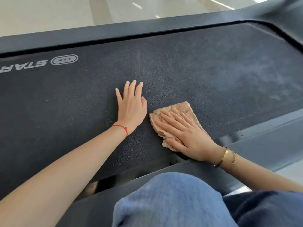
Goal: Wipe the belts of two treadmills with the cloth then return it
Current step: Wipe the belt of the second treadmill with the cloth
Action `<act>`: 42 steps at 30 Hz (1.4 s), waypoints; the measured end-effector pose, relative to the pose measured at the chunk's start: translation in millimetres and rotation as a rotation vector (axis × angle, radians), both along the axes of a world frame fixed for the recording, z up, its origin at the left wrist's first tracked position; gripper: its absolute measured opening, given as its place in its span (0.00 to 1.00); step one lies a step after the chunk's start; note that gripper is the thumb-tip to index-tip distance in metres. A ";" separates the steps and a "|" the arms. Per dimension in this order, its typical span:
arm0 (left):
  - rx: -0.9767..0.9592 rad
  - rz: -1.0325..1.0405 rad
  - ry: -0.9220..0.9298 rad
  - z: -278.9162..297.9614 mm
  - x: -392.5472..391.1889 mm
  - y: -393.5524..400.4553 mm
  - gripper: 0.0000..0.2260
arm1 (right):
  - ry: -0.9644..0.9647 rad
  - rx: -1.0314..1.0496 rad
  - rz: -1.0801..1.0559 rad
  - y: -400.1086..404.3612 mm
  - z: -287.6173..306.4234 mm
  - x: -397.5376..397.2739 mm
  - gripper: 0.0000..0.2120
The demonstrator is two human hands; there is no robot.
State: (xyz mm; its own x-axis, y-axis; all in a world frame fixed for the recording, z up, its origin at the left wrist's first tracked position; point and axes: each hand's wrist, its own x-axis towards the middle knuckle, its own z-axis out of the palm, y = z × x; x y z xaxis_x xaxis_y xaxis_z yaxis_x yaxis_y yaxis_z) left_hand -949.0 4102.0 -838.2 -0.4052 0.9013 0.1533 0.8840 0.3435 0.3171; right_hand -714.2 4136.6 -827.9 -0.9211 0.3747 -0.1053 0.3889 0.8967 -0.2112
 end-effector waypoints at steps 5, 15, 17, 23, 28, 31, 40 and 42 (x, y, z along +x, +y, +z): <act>-0.008 -0.041 -0.018 -1.2 34.8 22.1 0.24 | 0.007 0.027 -0.226 66.0 -1.9 39.2 0.27; -0.102 0.032 0.017 -15.7 100.2 76.2 0.26 | 0.056 0.049 -0.245 108.6 -9.5 44.4 0.27; -0.110 0.055 0.042 -18.7 101.6 78.9 0.26 | 0.074 0.026 -0.110 111.6 -10.0 53.9 0.27; -0.111 0.089 0.073 -22.2 101.6 77.6 0.27 | 0.076 0.054 -0.093 202.9 -11.1 47.3 0.27; -0.116 0.110 0.086 -18.8 103.2 78.8 0.27 | 0.082 0.038 -0.223 266.2 -12.4 -1.4 0.26; -0.116 0.112 0.074 -16.8 103.2 79.6 0.26 | 0.106 0.054 -0.173 260.1 -15.0 -14.4 0.26; -0.158 0.130 0.061 -8.8 106.5 80.3 0.25 | 0.066 -0.004 0.223 217.0 -7.1 45.7 0.27; -0.163 0.134 0.058 -7.3 108.1 80.5 0.25 | 0.064 -0.024 0.173 238.5 -7.0 49.1 0.27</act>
State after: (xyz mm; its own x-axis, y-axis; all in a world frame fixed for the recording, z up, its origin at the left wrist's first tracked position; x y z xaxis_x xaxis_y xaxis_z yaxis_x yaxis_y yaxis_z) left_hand -841.0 4182.5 -845.4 -0.5175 0.8549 0.0363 0.8423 0.5015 0.1978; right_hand -665.1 4375.1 -835.0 -0.9767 0.2085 -0.0511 0.2146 0.9434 -0.2528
